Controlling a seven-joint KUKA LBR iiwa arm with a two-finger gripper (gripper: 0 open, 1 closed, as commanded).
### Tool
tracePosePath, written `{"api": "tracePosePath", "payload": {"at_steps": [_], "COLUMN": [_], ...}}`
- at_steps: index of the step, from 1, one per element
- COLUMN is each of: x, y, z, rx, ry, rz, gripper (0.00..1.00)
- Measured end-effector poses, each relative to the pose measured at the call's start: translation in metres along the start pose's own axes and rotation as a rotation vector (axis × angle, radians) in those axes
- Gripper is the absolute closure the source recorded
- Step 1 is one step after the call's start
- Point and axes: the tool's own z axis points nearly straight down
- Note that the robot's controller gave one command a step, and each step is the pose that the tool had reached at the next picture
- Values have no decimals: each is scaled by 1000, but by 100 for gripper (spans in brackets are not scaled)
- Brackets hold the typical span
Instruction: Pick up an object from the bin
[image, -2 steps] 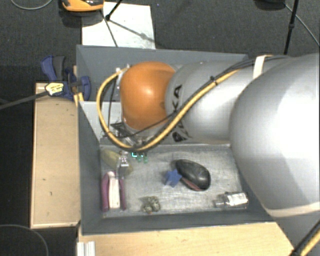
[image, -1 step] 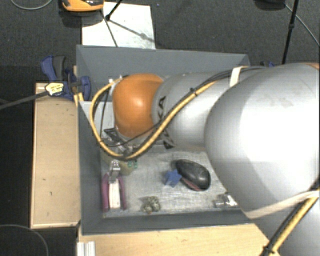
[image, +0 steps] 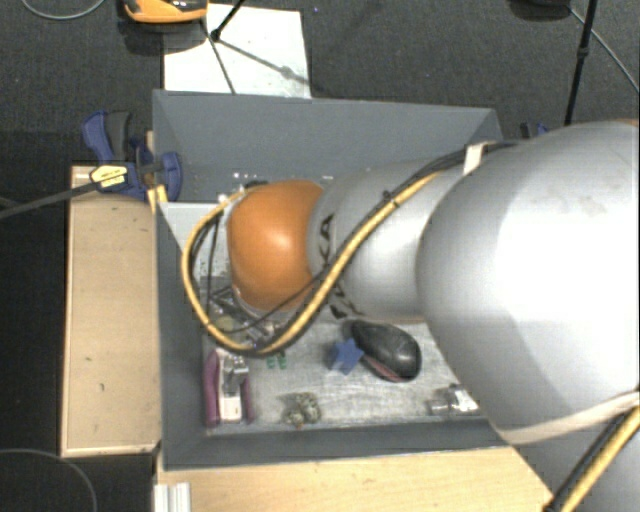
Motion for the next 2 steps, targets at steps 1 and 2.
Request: {"api": "tracePosePath", "payload": {"at_steps": [1,2], "x": [41,-14], "y": [-18,-88], "z": [4,18], "rx": [-9,7], "ry": [-31,5], "rz": [-317,-301], "gripper": [0,0]}}
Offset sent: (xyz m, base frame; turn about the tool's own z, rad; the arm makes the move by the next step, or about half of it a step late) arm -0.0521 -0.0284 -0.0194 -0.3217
